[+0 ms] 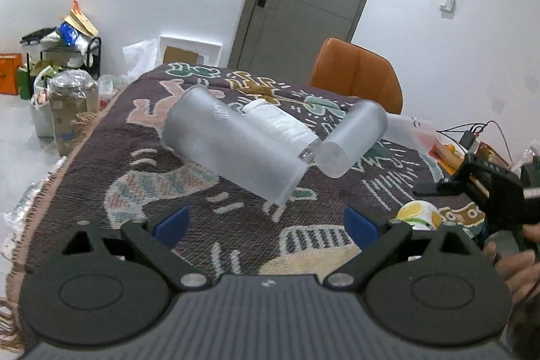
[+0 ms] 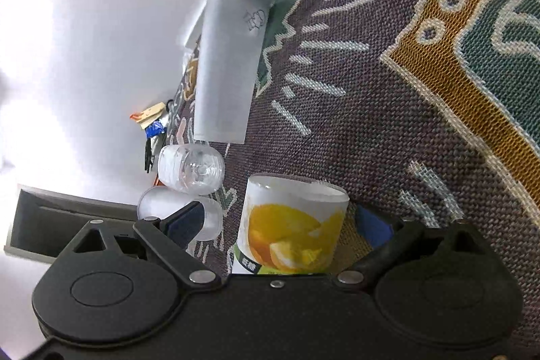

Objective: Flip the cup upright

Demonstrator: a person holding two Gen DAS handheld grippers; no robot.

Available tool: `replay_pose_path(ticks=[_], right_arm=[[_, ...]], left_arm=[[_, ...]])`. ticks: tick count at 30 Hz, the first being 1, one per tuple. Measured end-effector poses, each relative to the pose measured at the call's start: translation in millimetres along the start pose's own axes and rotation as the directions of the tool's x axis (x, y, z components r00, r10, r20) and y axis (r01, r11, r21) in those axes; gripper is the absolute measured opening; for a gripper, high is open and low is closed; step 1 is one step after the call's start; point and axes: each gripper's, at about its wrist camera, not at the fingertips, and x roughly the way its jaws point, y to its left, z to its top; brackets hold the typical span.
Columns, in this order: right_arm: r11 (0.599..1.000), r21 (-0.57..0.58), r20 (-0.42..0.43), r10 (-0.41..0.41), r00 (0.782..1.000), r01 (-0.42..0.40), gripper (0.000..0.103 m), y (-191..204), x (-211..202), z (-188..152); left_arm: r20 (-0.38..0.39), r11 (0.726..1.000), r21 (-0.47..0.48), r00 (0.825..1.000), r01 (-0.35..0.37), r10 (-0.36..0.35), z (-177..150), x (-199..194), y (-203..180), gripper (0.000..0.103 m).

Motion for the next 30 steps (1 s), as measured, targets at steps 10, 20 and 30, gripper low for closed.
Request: replay_pose_path(ticks=[10, 20, 30], right_arm=[[1.0, -0.014, 0.05, 0.007, 0.999, -0.006, 0.059, -6, -12, -3], [0.943, -0.333, 0.244, 0.08, 0.967, 0.006, 0.059, 33, -67, -28], [0.779, -0.594, 0.427, 0.096, 0.899, 0.199, 0.059, 75, -85, -53]], left_arm=[[-0.006, 0.998, -0.058, 1.0, -0.004, 0.004, -7, -13, 7, 0.097], [0.028, 0.999, -0.034, 0.999, 0.024, -0.023, -8, -30, -14, 0.097], [0.062, 0.997, -0.083, 0.998, 0.006, -0.001, -12, -47, -10, 0.097]])
